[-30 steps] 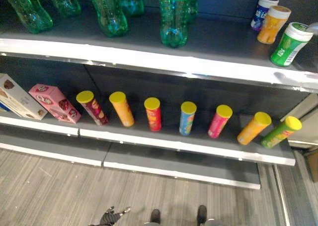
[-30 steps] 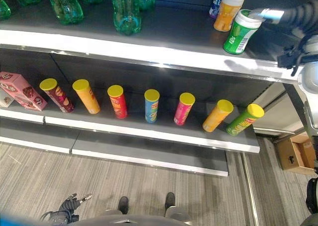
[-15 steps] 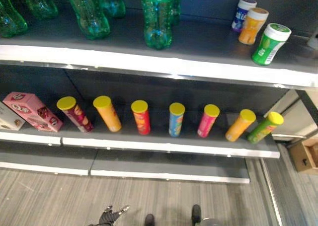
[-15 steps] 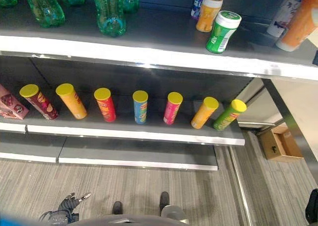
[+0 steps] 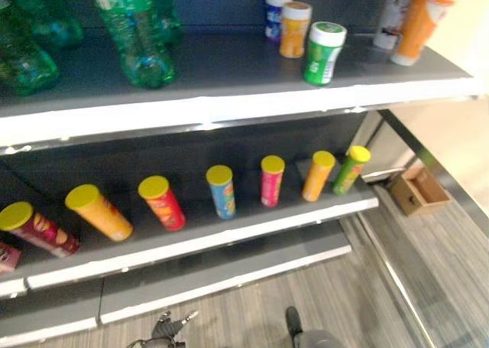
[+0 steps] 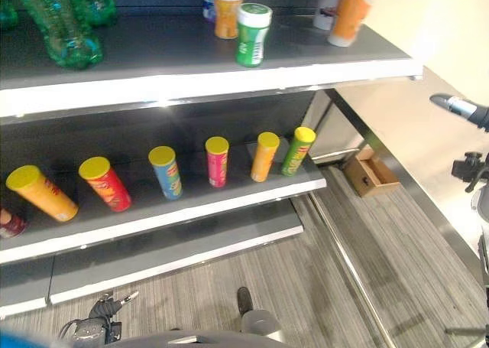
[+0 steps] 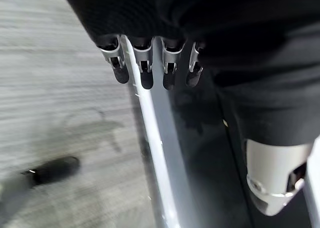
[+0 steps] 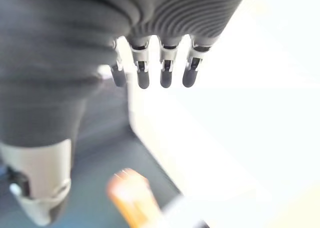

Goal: Put the goods on the table back onto the shelves and tidy them up.

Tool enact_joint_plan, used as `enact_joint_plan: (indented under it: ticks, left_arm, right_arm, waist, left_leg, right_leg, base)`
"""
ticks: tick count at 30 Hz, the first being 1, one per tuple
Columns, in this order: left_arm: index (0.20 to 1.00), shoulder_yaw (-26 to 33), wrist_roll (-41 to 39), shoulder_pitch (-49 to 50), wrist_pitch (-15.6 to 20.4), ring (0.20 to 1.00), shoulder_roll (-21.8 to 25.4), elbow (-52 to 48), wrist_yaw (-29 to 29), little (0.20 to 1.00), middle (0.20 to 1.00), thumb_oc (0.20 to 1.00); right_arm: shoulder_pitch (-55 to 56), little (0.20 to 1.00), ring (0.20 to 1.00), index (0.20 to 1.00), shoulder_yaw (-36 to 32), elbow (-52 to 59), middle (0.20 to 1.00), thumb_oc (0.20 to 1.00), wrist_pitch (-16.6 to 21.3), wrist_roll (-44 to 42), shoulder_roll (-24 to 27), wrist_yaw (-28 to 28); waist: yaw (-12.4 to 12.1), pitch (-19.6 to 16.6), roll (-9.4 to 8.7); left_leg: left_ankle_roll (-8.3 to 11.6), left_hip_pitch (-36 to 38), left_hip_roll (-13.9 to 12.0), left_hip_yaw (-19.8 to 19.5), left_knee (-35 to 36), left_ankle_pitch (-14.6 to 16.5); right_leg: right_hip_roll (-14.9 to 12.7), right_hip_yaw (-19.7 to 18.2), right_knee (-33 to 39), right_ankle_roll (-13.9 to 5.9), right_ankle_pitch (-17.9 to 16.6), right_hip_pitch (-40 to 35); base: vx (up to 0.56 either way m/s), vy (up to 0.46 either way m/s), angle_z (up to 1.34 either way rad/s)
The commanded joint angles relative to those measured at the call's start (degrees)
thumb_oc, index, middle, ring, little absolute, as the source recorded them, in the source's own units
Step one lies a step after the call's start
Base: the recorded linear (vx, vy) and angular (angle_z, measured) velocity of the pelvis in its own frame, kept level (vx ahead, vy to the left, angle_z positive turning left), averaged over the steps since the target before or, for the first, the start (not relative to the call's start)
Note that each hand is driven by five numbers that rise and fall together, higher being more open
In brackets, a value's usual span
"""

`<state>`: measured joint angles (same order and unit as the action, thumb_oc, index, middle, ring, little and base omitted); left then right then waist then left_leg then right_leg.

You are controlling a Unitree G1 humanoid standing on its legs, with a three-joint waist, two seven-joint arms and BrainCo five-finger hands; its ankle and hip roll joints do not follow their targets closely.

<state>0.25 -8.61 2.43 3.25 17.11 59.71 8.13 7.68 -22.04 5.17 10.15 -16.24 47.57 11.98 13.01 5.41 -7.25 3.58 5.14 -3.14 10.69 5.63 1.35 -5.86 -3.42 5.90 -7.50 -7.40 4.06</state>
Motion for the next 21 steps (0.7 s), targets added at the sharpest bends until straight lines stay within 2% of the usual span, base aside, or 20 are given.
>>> enact_joint_plan:
  ticks: [1, 4, 5, 6, 7, 11, 12, 13, 14, 15, 17, 18, 19, 21]
  left_arm:
    - [1.000, 0.29, 0.92, -1.99, 2.20, 1.000, 3.51, -1.30, -0.90, 1.000, 1.000, 1.000]
    - [1.000, 0.28, 1.25, -1.99, 2.18, 1.000, 3.03, -2.14, -1.50, 1.000, 1.000, 1.000]
    - [1.000, 0.10, 1.33, -1.95, 2.26, 1.000, 2.94, -2.34, -1.87, 1.000, 1.000, 1.000]
    - [1.000, 0.10, 1.33, -1.95, 2.26, 1.000, 2.94, -2.34, -1.87, 1.000, 1.000, 1.000]
    - [1.000, -0.23, 1.52, -1.74, 2.34, 1.000, 2.53, -2.47, -2.72, 1.000, 1.000, 1.000]
    - [1.000, -0.20, 1.52, -1.71, 2.34, 1.000, 2.53, -2.48, -2.73, 1.000, 1.000, 1.000]
    - [1.000, -2.96, 1.50, -1.41, 2.10, 1.000, 1.40, -2.44, -4.89, 1.000, 1.000, 1.000]
    - [1.000, -2.96, 1.50, -1.41, 2.09, 1.000, 1.40, -2.44, -4.89, 1.000, 1.000, 1.000]
    - [1.000, -5.28, 1.66, -2.40, 1.54, 1.000, 0.85, -1.22, -5.48, 1.000, 1.000, 1.000]
    - [1.000, -5.55, 1.58, -2.60, 1.36, 1.000, 0.92, -0.99, -5.26, 1.000, 1.000, 1.000]
    - [1.000, -5.55, 1.00, -3.40, 1.11, 1.000, 0.95, -0.44, -4.43, 1.000, 1.000, 1.000]
    - [1.000, -5.55, 1.00, -3.40, 1.11, 1.000, 0.95, -0.44, -4.43, 1.000, 1.000, 1.000]
    - [1.000, -5.48, 1.26, -3.83, 0.97, 1.000, 1.24, 0.30, -3.52, 1.000, 1.000, 1.000]
    - [1.000, -5.32, 1.31, -4.65, 0.92, 1.000, 2.04, 1.52, -2.64, 1.000, 1.000, 1.000]
  right_arm:
    - [-4.50, 1.000, 1.000, 1.000, 0.06, -0.64, 1.000, 1.000, 1.65, -13.14, -0.60, -10.36]
    - [0.42, 1.000, 1.000, 1.000, 3.97, -3.84, 1.000, 1.000, -1.26, -17.94, -6.00, -15.97]
    - [1.84, 1.000, 1.000, 1.000, 4.82, -6.16, 1.000, 1.000, -2.79, -18.93, -7.15, -18.11]
    - [1.84, 1.000, 1.000, 1.000, 4.82, -6.16, 1.000, 1.000, -2.79, -18.93, -7.15, -18.11]
    - [4.20, 1.000, 1.000, 1.000, 7.78, -12.52, 1.000, 1.000, -5.47, -20.03, -9.33, -21.57]
    - [4.15, 1.000, 1.000, 1.000, 7.84, -12.62, 1.000, 1.000, -5.42, -20.05, -9.30, -21.61]
    - [2.27, 1.000, 1.000, 1.000, 20.57, -36.98, 1.000, 1.000, -11.07, -12.29, -14.65, -27.14]
    - [2.26, 1.000, 1.000, 1.000, 20.58, -36.99, 1.000, 1.000, -11.06, -12.29, -14.65, -27.14]
    - [-1.15, 1.000, 1.000, 1.000, 25.25, -50.80, 1.000, 1.000, -11.68, -4.11, -21.30, -24.91]
    - [-2.13, 1.000, 1.000, 1.000, 24.76, -54.55, 1.000, 1.000, -11.61, -2.68, -23.25, -22.82]
    - [-4.12, 1.000, 1.000, 1.000, 24.62, -59.82, 1.000, 1.000, -10.10, 0.36, -26.89, -17.92]
    - [-4.12, 1.000, 1.000, 1.000, 24.62, -59.82, 1.000, 1.000, -10.10, 0.36, -26.89, -17.92]
    - [-5.35, 1.000, 1.000, 1.000, 24.97, -64.55, 1.000, 1.000, -10.23, 3.95, -29.87, -14.41]
    - [-7.47, 1.000, 1.000, 1.000, 26.63, -68.10, 1.000, 1.000, -10.61, 7.61, -31.75, -12.27]
  waist:
    - [-2.71, 2.76, -0.03]
    - [-2.35, 3.43, 0.17]
    - [-2.24, 3.56, 0.23]
    - [-2.24, 3.55, 0.23]
    - [-2.40, 3.76, 0.34]
    - [-2.32, 3.76, 0.34]
    - [-4.07, 4.63, 0.41]
    - [-4.05, 4.62, 0.41]
    - [-5.40, 4.94, 0.71]
    - [-5.72, 5.02, 0.88]
    - [-6.25, 5.11, 1.27]
    - [-6.25, 5.12, 1.27]
    - [-6.73, 5.07, 1.74]
    - [-7.19, 4.94, 2.33]
  left_leg:
    - [-0.37, 1.95, -0.62, 2.06, -3.12, 6.95]
    - [-0.53, 1.54, -0.12, 2.05, -3.17, 6.80]
    - [-0.54, 1.37, 0.01, 1.86, -3.21, 6.75]
    - [-0.54, 1.37, 0.02, 1.85, -3.22, 6.75]
    - [-0.61, 1.15, 0.23, 1.51, -3.28, 6.67]
    - [-0.61, 1.15, 0.23, 1.46, -3.30, 6.68]
    - [-0.55, 0.01, 0.59, -0.01, -3.93, 6.38]
    - [-0.55, -0.02, 0.59, -0.03, -3.94, 6.38]
    - [-0.58, -0.67, 0.60, -1.14, -4.52, 6.32]
    - [-0.61, -0.79, 0.58, -1.48, -4.66, 6.34]
    - [-0.66, -0.95, 0.49, -1.95, -5.09, 6.44]
    - [-0.66, -0.94, 0.49, -1.95, -5.09, 6.44]
    - [-0.71, -0.85, 0.37, -2.47, -5.39, 6.67]
    - [-0.65, -0.50, 0.17, -3.01, -5.68, 6.85]
  right_leg:
    - [-5.09, 1.68, -4.98, -6.54, 5.60, -0.82]
    - [-5.49, 1.60, -5.32, -6.63, 5.38, -0.27]
    - [-5.62, 1.78, -5.40, -6.61, 5.43, -0.16]
    - [-5.62, 1.79, -5.40, -6.61, 5.43, -0.17]
    - [-6.01, 2.35, -5.45, -6.61, 5.44, -0.23]
    - [-6.02, 2.41, -5.43, -6.61, 5.45, -0.28]
    - [-6.85, 4.22, -5.57, -6.30, 5.81, -0.67]
    - [-6.85, 4.23, -5.57, -6.30, 5.81, -0.66]
    - [-7.19, 5.62, -5.50, -6.04, 6.27, -1.35]
    - [-7.24, 6.01, -5.46, -5.90, 6.49, -1.62]
    - [-7.29, 6.75, -5.53, -5.67, 6.90, -2.19]
    - [-7.29, 6.75, -5.53, -5.67, 6.90, -2.19]
    - [-7.28, 7.34, -5.47, -5.40, 7.47, -2.93]
    - [-7.06, 8.09, -5.47, -4.92, 8.11, -3.86]
  base:
    - [-0.05, 0.044, -0.08]
    - [-0.05, 0.040, 0.01]
    - [0.00, 0.000, 0.00]
    - [0.00, 0.000, 0.00]
    - [0.00, 0.000, 0.00]
    - [-0.01, -0.005, 0.08]
    - [-0.05, -0.030, -0.03]
    - [-0.05, -0.090, 0.22]
    - [-0.01, -0.078, 0.38]
    - [0.01, -0.100, 0.57]
    - [0.02, -0.047, 0.37]
    - [0.03, -0.048, 0.21]
    - [0.04, -0.047, 0.20]
    - [0.05, -0.066, 0.20]
